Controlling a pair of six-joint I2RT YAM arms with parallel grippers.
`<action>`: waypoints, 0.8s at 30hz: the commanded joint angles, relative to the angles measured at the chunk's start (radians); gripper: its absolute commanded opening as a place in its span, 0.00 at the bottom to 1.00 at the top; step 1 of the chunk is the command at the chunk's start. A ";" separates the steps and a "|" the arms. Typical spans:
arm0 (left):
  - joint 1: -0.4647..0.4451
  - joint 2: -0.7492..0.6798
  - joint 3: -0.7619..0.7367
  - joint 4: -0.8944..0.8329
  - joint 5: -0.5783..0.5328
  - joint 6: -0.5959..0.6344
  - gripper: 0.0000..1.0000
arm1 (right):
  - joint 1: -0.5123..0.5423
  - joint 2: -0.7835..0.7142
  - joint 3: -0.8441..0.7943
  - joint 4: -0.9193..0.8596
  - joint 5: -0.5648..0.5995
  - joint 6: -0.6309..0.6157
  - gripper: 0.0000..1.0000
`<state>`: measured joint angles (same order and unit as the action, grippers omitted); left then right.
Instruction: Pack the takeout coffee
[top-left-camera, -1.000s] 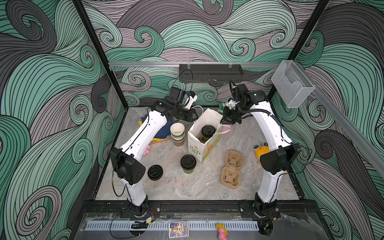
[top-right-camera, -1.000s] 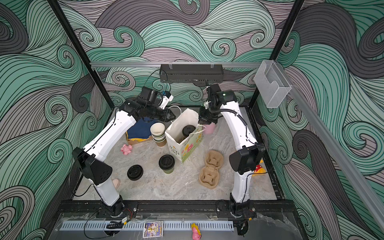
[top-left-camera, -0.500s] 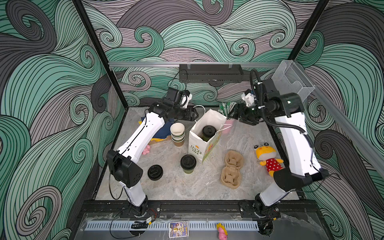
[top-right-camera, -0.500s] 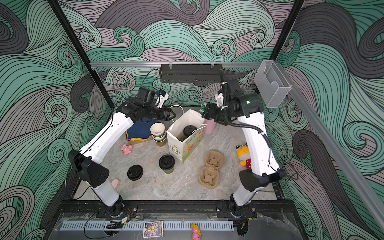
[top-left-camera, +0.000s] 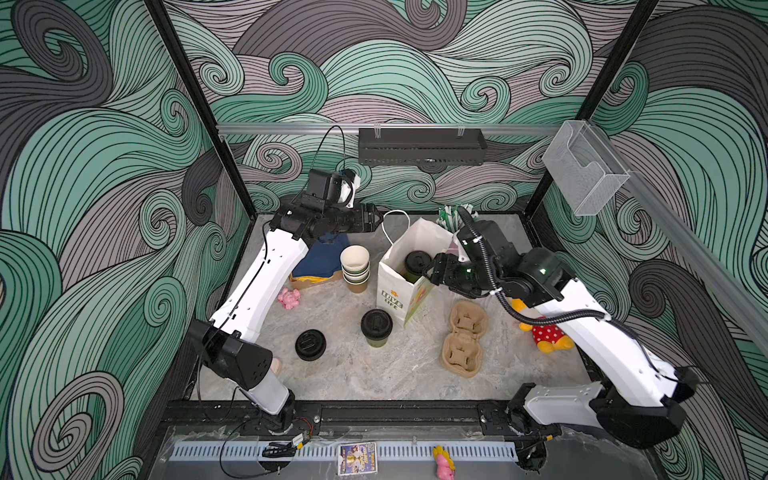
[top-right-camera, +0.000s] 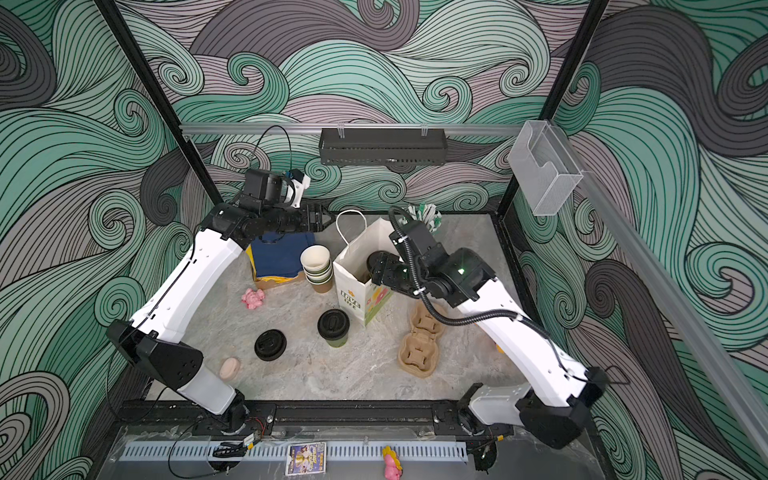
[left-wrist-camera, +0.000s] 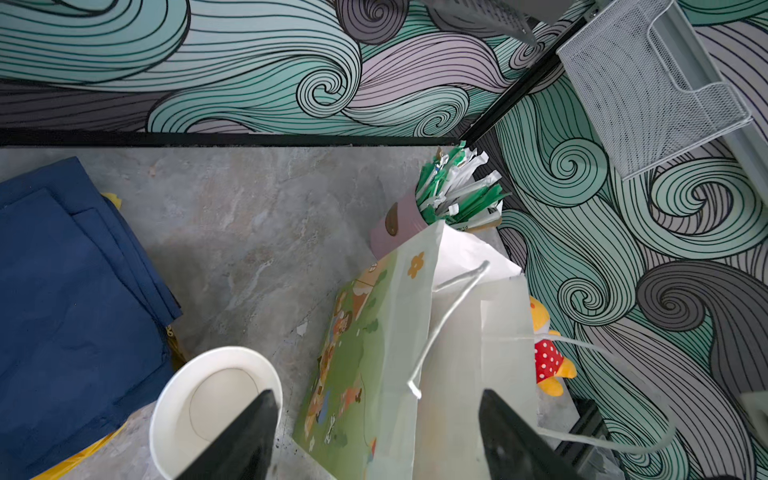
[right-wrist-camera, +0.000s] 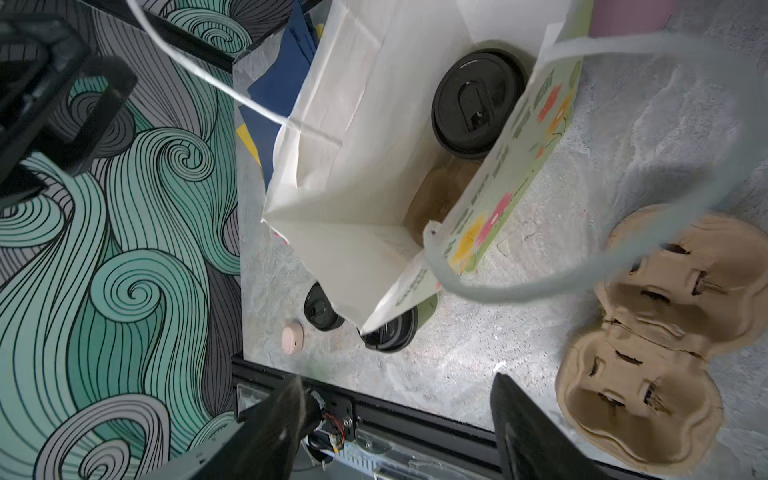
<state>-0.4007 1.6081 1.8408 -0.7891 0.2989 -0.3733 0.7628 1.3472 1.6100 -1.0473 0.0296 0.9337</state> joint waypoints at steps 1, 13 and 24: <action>0.013 -0.024 -0.019 0.047 0.038 -0.051 0.79 | 0.017 0.044 0.031 0.025 0.176 0.059 0.74; 0.031 -0.018 -0.052 0.120 0.065 -0.123 0.81 | 0.006 0.240 0.144 -0.123 0.328 0.041 0.43; 0.031 0.084 -0.022 0.199 0.275 -0.198 0.76 | -0.031 0.237 0.134 -0.134 0.328 0.005 0.13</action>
<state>-0.3748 1.6562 1.7958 -0.6418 0.5011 -0.5331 0.7418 1.6032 1.7374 -1.1633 0.3351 0.9504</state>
